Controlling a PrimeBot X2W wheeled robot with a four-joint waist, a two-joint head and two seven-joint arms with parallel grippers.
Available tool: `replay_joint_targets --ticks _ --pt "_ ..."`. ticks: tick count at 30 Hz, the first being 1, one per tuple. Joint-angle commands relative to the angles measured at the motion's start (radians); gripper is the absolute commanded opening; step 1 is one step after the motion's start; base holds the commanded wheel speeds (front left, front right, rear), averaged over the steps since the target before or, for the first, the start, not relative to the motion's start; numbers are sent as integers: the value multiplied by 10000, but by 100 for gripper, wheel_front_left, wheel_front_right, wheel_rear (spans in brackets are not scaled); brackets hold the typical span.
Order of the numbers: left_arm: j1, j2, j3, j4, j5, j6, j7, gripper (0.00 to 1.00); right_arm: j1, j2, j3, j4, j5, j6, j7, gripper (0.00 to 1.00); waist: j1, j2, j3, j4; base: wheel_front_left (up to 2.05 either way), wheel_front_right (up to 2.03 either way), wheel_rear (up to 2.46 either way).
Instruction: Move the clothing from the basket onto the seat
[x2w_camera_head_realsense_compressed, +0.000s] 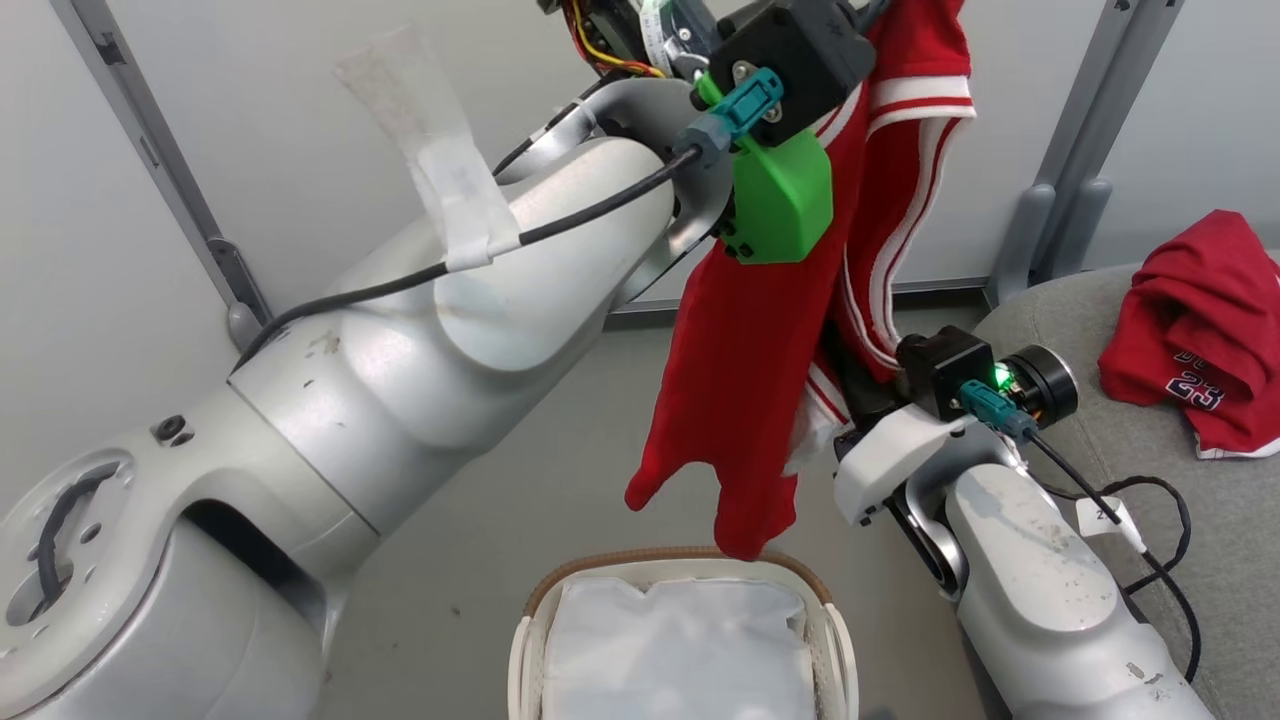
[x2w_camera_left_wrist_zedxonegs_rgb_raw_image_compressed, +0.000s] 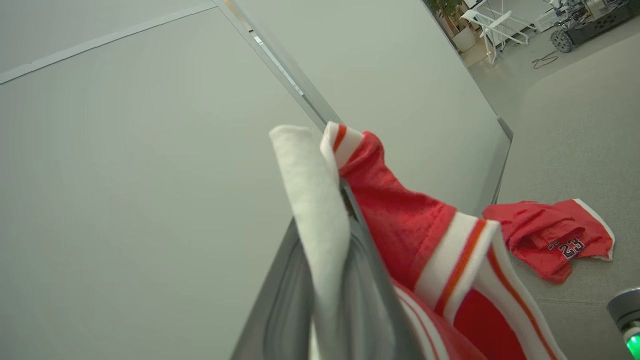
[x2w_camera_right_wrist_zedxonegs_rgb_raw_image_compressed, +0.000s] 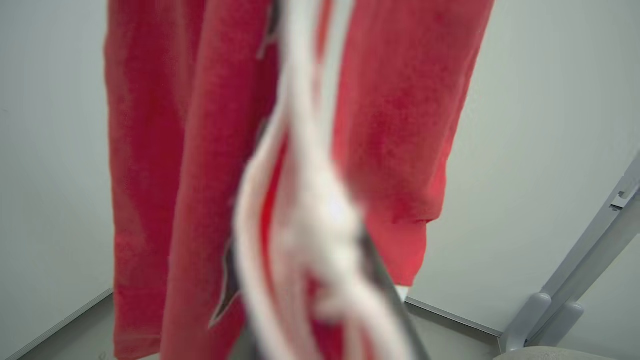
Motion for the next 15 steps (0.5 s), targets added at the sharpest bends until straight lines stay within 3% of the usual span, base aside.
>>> replay_joint_targets --ticks 1,15 --pt "232 9 -38 134 -101 91 -74 0 -59 -36 -57 3 -57 -14 -24 0 0 0 -2 -19 0 0 0" --pt "1221 109 75 1248 -516 -183 -692 0 165 -39 -373 -305 -180 -14 -24 0 0 0 77 -208 0 0 0"
